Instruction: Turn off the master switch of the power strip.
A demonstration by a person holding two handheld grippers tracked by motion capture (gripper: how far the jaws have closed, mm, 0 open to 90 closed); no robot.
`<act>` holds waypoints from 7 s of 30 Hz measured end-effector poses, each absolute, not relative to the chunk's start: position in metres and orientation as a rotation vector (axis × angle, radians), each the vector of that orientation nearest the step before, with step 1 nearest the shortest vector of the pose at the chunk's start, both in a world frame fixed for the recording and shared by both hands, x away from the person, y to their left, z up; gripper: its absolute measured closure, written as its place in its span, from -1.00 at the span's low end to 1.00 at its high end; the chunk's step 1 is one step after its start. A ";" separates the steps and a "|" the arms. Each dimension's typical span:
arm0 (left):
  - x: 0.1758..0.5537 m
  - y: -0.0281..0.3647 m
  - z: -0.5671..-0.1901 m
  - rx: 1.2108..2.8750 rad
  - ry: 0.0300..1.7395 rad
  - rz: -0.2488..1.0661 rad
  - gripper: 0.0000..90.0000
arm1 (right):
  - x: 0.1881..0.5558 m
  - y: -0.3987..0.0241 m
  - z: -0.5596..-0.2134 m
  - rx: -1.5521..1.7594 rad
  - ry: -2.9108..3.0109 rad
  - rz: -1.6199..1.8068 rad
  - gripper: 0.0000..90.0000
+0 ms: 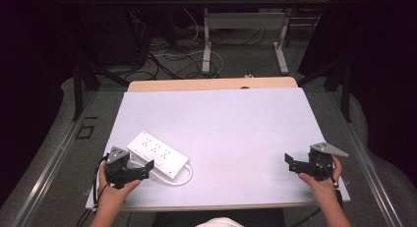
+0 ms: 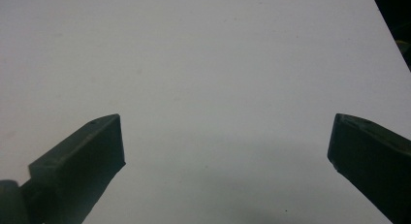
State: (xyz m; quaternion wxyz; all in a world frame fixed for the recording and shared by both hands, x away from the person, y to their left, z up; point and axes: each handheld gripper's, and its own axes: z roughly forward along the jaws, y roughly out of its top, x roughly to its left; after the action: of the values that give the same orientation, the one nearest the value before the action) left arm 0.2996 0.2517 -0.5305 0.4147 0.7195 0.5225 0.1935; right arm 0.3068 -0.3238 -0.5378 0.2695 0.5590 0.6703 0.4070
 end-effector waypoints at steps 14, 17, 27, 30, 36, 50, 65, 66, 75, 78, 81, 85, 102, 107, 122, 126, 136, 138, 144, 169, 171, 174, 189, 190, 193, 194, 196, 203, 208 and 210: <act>0.296 0.249 -0.525 1.809 1.271 0.460 -0.99 | 0.303 -0.304 -0.537 1.392 1.830 1.083 -1.00; 0.296 0.247 -0.523 1.814 1.270 0.453 -0.99 | 0.301 -0.302 -0.536 1.391 1.842 1.107 -1.00; 0.295 0.241 -0.514 1.834 1.266 0.447 -0.99 | 0.295 -0.297 -0.528 1.384 1.813 1.127 -1.00; 0.295 0.239 -0.512 1.833 1.266 0.446 -0.99 | 0.294 -0.296 -0.527 1.388 1.807 1.140 -1.00; 0.295 0.235 -0.504 1.823 1.260 0.456 -0.99 | 0.295 -0.294 -0.528 1.384 1.798 1.145 -1.00; 0.299 0.224 -0.487 1.817 1.231 0.464 -0.99 | 0.296 -0.292 -0.529 1.403 1.812 1.152 -1.00; 0.307 0.211 -0.473 1.831 1.197 0.460 -0.99 | 0.295 -0.295 -0.528 1.427 1.808 1.145 -1.00; 0.308 0.209 -0.473 1.833 1.196 0.457 -0.99 | 0.296 -0.295 -0.528 1.418 1.807 1.147 -1.00; 0.313 0.200 -0.473 1.870 1.175 0.450 -0.99 | 0.296 -0.296 -0.529 1.414 1.801 1.152 -1.00; 0.314 0.197 -0.472 1.885 1.183 0.435 -0.99 | 0.296 -0.296 -0.529 1.412 1.802 1.151 -1.00; 0.315 0.197 -0.472 1.907 1.180 0.432 -0.98 | 0.296 -0.296 -0.528 1.418 1.810 1.145 -1.00; 0.317 0.195 -0.472 1.935 1.180 0.419 -0.97 | 0.296 -0.296 -0.528 1.418 1.812 1.145 -1.00; 0.317 0.188 -0.469 2.028 1.150 0.458 -0.65 | 0.296 -0.295 -0.529 1.415 1.809 1.154 -1.00; 0.316 0.184 -0.468 2.049 1.131 0.460 -0.51 | 0.297 -0.295 -0.530 1.408 1.805 1.158 -1.00; 0.313 0.177 -0.468 2.089 1.099 0.476 -0.15 | 0.297 -0.294 -0.531 1.412 1.806 1.163 -1.00; 0.312 0.175 -0.469 2.105 1.092 0.464 -0.15 | 0.297 -0.295 -0.530 1.419 1.818 1.150 -1.00; 0.314 0.172 -0.478 2.116 1.102 0.427 -0.01 | 0.297 -0.295 -0.530 1.416 1.819 1.151 -1.00; 0.314 0.172 -0.480 2.128 1.101 0.422 0.04 | 0.297 -0.295 -0.530 1.414 1.818 1.153 -1.00; 0.314 0.170 -0.486 2.147 1.108 0.411 0.21 | 0.297 -0.295 -0.530 1.419 1.822 1.150 -1.00; 0.314 0.169 -0.508 2.177 1.175 0.285 1.00 | 0.297 -0.295 -0.531 1.409 1.825 1.149 -1.00; 0.315 0.169 -0.509 2.196 1.169 0.276 1.00 | 0.297 -0.295 -0.531 1.406 1.828 1.147 -1.00; 0.316 0.167 -0.512 2.190 1.193 0.256 1.00 | 0.297 -0.295 -0.531 1.408 1.826 1.152 -1.00; 0.319 0.164 -0.520 2.196 1.232 0.209 1.00 | 0.297 -0.295 -0.531 1.409 1.828 1.149 -1.00; 0.319 0.164 -0.520 2.194 1.232 0.209 1.00 | 0.298 -0.295 -0.532 1.408 1.829 1.147 -1.00; 0.319 0.164 -0.520 2.198 1.232 0.208 1.00 | 0.298 -0.295 -0.532 1.408 1.830 1.147 -1.00; 0.319 0.164 -0.519 2.204 1.231 0.201 1.00 | 0.298 -0.295 -0.532 1.410 1.829 1.149 -1.00; 0.318 0.163 -0.520 2.210 1.239 0.192 1.00 | 0.298 -0.295 -0.532 1.403 1.831 1.148 -1.00; 0.316 0.157 -0.520 2.255 1.198 0.255 1.00 | 0.298 -0.294 -0.533 1.407 1.819 1.158 -1.00; 0.314 0.153 -0.522 2.249 1.212 0.291 1.00 | 0.298 -0.294 -0.532 1.401 1.837 1.152 -1.00; 0.314 0.154 -0.523 2.218 1.228 0.291 1.00 | 0.297 -0.294 -0.532 1.405 1.834 1.156 -1.00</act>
State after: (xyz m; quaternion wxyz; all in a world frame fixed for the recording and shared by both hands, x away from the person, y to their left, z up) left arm 0.3136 0.1539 -0.5229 0.2907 0.8316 0.4604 0.1092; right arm 0.2975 -0.2938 -0.5316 0.2753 0.5228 0.6826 0.4301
